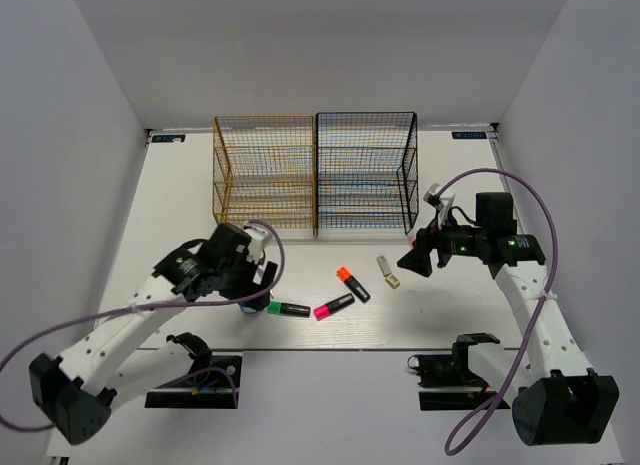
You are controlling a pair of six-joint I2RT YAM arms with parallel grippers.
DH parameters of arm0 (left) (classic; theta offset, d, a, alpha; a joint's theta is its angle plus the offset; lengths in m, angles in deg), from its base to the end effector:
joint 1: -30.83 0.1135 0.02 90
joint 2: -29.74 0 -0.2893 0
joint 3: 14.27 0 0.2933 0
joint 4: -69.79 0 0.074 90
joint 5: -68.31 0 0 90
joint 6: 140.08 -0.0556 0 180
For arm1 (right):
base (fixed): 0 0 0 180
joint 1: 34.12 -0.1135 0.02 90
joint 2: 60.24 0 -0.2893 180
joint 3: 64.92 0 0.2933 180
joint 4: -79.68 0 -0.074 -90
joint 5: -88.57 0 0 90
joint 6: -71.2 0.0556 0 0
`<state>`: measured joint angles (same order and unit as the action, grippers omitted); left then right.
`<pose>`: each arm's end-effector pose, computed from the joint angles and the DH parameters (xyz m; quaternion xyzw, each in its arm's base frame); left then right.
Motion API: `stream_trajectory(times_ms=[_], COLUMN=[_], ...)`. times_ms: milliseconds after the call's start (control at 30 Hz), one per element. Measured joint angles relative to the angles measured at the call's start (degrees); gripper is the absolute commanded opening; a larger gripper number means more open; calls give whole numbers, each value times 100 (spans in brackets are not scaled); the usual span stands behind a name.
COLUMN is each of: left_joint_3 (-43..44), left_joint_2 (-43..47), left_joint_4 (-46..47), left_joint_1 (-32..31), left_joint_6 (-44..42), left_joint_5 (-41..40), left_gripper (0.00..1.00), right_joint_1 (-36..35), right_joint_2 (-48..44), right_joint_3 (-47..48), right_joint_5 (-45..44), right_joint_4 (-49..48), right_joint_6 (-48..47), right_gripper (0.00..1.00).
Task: Sort the stationery into containers
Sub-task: Pick up the stationery from the center of the board.
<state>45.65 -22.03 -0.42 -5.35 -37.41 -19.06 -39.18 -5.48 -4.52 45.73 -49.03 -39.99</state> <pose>0.1535 -0.1154 0.2679 0.2031 0.9487 -0.1201 0.2105 0.2186 0.0603 0.2987 -0.3398 0.7923 0.3182 0.3945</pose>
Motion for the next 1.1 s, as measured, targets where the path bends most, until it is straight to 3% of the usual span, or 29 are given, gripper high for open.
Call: stream_trajectory(times_ms=[133,233,467,733,900,933,1067,1100], left_joint_3=[173,251,70,-374,-391,-391,-389,-387], left_joint_2=[-940,-1469,-1631,-1683,-1812,-1816,-1818,-1816], left_joint_4=[-291,-321,98,708,905,920,933,920], left_joint_1=[-852,-1139,-1161,-822,-737,-717,-697,-695], left_joint_6=[26,55,48,44,26,26,24,28], left_joint_5=[-752,-1316,-1987,-1784,-1633,-1609,-1552,-1550], left_gripper=[100,100,100,93,66,50,9,4], right_joint_1=[-4,-11,-17,-17,-17,-15,-15,-15], right_joint_2=[4,4,-4,-94,-107,-107,-136,-155], right_joint_3=[0,0,0,-2,-2,-2,-2,-2], right_joint_5=[149,214,323,380,380,378,372,369], right_joint_4=[11,42,111,114,114,114,114,114], right_joint_6=[-94,-142,-229,-304,-306,-306,-308,-308], right_gripper=[90,90,90,90,90,90,90,90])
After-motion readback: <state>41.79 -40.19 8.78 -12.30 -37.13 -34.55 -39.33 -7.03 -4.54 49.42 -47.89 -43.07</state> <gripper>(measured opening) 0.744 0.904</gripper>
